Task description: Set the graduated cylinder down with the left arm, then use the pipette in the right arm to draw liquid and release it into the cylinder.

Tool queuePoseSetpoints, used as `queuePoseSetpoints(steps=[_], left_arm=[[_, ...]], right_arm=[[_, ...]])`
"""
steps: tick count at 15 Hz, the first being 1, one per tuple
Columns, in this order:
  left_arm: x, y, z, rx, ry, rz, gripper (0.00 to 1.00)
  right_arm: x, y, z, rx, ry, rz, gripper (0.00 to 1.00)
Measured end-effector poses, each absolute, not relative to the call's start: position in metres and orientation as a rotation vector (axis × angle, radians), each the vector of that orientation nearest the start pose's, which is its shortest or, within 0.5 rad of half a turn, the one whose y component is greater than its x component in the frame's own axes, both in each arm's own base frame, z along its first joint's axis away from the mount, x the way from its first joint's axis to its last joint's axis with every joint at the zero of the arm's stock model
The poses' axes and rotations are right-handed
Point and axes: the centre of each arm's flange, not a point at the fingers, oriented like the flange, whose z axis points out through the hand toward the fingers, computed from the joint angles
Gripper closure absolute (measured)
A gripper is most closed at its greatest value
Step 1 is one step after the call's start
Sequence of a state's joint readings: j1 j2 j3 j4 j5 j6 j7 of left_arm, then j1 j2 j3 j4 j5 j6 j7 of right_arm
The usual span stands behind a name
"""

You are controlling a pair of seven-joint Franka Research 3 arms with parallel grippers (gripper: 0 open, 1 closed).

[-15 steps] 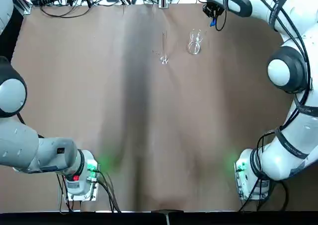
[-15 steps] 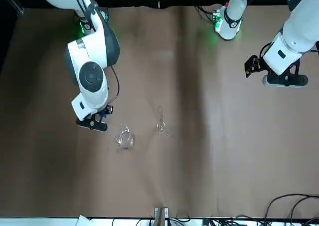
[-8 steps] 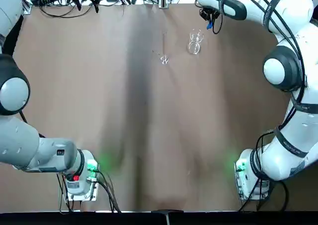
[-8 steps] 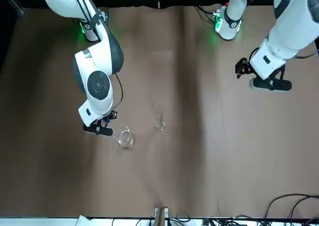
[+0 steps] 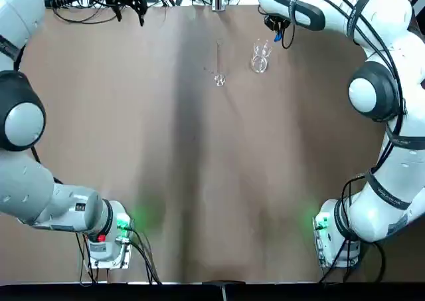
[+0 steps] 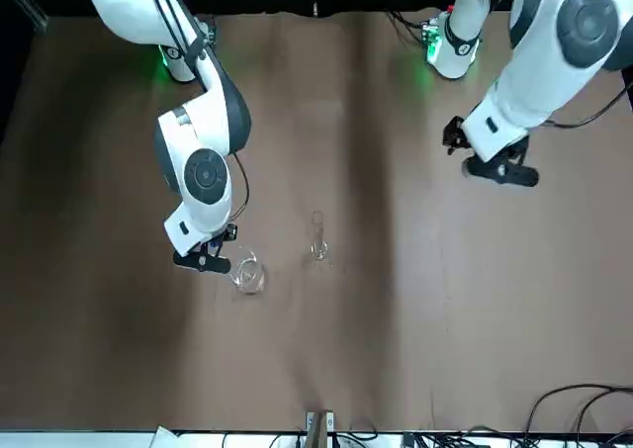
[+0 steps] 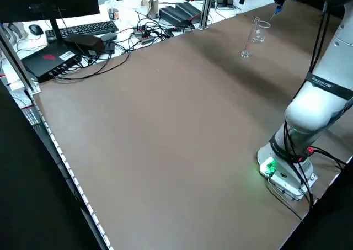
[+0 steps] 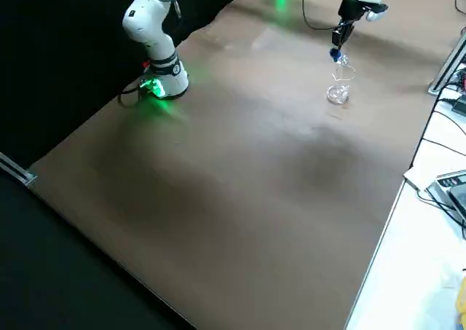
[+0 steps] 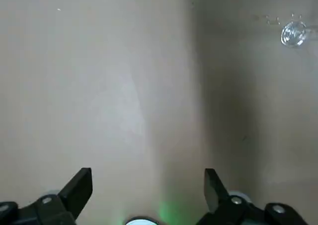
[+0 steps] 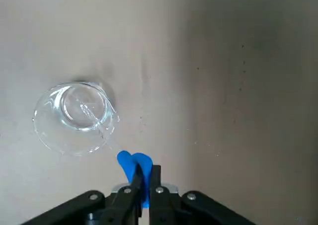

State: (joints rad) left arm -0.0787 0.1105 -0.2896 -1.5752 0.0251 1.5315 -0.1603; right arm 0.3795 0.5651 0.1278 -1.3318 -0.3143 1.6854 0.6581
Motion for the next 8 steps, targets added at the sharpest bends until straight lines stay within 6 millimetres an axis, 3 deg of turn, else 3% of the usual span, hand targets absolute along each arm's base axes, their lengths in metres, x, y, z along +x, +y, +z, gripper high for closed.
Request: queuePoseSetpoints(steps=[5, 8], left_arm=[[0.546, -0.237, 0.530, -3.081, 0.415, 0.240, 0.00], [0.546, -0.271, 0.522, -3.112, 0.322, 0.161, 0.00]], right_arm=[[0.629, 0.297, 0.393, -3.446, 0.158, 0.063, 0.91], [0.628, 0.300, 0.394, -3.444, 0.150, 0.059, 0.88]])
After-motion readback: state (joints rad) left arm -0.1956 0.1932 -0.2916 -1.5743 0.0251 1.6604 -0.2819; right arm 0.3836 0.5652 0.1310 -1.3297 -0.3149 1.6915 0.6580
